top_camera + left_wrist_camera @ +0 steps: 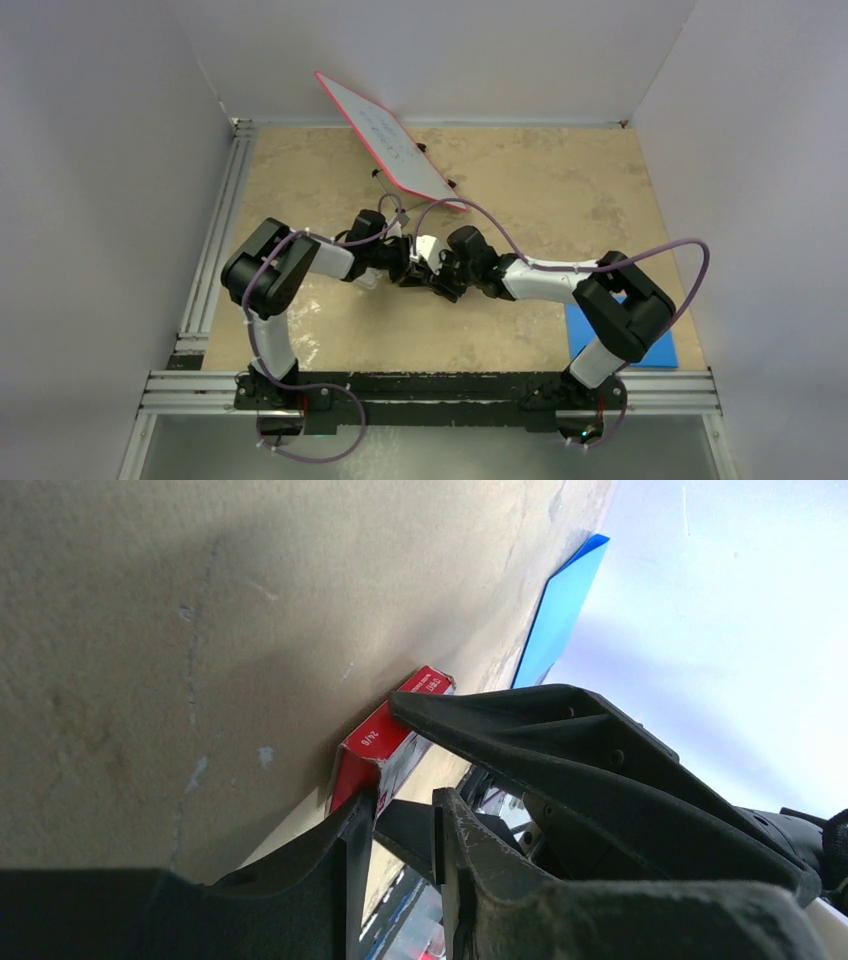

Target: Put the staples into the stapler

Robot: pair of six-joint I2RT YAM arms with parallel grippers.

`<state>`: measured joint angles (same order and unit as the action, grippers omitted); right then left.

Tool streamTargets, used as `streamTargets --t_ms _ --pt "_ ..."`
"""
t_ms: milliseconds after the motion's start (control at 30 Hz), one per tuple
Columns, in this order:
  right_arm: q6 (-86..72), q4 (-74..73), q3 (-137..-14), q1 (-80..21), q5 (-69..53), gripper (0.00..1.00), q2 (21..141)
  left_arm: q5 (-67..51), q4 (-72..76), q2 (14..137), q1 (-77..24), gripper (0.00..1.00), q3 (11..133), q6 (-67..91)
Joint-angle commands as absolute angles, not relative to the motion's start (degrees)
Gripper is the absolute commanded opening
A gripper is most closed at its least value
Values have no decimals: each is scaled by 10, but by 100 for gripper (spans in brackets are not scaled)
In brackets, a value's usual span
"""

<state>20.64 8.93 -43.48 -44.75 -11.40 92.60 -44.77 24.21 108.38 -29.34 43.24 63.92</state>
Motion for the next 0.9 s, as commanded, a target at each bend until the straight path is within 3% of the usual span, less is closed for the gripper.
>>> streamTargets --t_ms 0,267,500,867 --pt "206 143 -454 -451 -115 51 919 -467 233 1049 -303 28 434 630" --pt "223 103 -427 -452 -133 59 880 -412 171 1041 -302 40 444 598" --pt "246 42 -426 -445 -145 62 867 -407 167 1047 -302 43 460 585" --pt "268 16 -435 -427 -155 56 893 -417 180 1057 -300 28 463 584"
